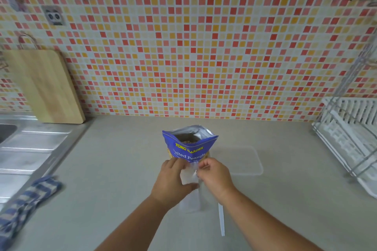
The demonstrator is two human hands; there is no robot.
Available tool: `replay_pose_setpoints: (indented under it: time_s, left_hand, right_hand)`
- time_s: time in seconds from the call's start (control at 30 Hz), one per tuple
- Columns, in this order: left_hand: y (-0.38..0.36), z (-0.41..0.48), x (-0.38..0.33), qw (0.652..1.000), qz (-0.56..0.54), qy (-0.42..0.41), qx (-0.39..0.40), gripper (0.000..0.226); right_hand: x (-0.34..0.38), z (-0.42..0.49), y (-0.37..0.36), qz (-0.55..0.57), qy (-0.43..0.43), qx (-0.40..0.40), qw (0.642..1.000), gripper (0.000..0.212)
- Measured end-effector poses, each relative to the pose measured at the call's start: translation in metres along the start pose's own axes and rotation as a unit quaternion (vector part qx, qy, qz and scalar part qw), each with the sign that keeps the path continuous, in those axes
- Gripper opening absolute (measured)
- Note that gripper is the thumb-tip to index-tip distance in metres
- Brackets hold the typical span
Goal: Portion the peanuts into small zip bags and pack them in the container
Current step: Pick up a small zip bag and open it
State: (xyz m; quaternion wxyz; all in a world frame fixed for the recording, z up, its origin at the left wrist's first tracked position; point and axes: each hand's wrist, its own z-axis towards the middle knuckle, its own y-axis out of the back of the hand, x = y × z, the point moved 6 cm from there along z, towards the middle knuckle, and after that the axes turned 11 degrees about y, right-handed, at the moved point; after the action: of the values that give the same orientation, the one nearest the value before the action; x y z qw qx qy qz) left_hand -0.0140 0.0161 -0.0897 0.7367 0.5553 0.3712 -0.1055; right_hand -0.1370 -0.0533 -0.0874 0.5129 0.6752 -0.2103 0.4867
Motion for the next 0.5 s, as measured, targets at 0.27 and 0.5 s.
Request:
replay_pose_setpoints:
  time_s: [0.27,0.5]
  left_hand:
    - [0.0,-0.006,-0.01,0.997,-0.006,-0.008,0.071,0.068]
    - [-0.007,-0.012,-0.007,0.997,0.029,-0.01,0.065,0.07]
  right_hand:
    - [0.007,-0.006,-0.003,0.012,0.035,0.032,0.999,0.026]
    - [0.001,-0.006,-0.003,-0.017,0.009,0.018,1.0,0.01]
